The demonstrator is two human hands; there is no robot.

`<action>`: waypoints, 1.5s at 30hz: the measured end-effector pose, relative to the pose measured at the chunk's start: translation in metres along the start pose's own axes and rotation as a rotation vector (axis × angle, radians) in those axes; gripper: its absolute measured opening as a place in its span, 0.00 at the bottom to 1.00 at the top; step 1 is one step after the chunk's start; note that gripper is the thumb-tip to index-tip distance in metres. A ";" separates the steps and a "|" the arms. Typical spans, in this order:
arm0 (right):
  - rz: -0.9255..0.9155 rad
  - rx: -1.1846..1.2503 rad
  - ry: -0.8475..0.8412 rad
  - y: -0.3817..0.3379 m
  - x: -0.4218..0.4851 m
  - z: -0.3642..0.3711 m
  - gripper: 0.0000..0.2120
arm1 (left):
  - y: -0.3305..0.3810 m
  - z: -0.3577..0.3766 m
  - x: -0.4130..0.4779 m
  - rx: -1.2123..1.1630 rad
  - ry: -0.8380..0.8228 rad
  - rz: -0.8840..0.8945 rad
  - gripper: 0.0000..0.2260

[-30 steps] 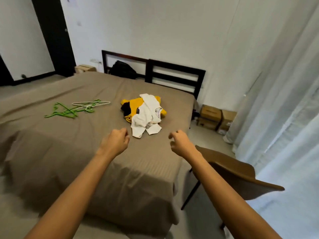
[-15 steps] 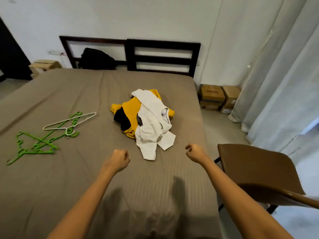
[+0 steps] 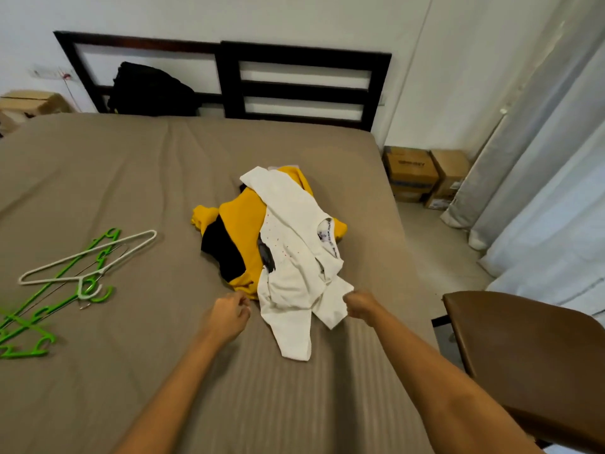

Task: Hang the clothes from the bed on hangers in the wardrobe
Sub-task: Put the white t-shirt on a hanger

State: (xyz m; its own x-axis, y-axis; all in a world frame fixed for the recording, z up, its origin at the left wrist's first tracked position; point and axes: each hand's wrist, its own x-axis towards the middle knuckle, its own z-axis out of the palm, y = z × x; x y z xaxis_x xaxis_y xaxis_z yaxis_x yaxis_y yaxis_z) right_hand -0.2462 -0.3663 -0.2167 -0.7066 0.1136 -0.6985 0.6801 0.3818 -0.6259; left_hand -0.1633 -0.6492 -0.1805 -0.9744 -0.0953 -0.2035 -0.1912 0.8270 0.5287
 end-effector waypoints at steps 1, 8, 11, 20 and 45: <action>0.018 0.037 -0.003 -0.007 0.016 0.007 0.05 | -0.005 0.006 0.016 -0.004 0.000 0.009 0.07; 0.062 0.523 0.077 -0.030 0.121 0.063 0.12 | -0.026 0.048 0.085 -0.100 0.012 0.123 0.09; 0.111 0.748 0.098 -0.036 0.143 0.074 0.18 | -0.041 0.056 0.097 -0.085 -0.016 0.172 0.10; -0.618 0.388 0.287 -0.076 0.079 0.036 0.07 | -0.015 -0.010 0.153 -0.067 0.054 0.238 0.21; -1.030 -0.080 -0.140 -0.249 -0.231 -0.199 0.17 | 0.213 -0.163 0.066 -0.922 -0.474 0.434 0.05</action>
State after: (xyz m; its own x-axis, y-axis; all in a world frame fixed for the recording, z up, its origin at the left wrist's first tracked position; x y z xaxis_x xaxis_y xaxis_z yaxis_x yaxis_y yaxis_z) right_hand -0.2914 -0.3045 0.1692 -0.9048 -0.4074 0.1238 -0.2582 0.2936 -0.9204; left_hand -0.2873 -0.5697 0.0524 -0.8740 0.4841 -0.0424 -0.0520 -0.0062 0.9986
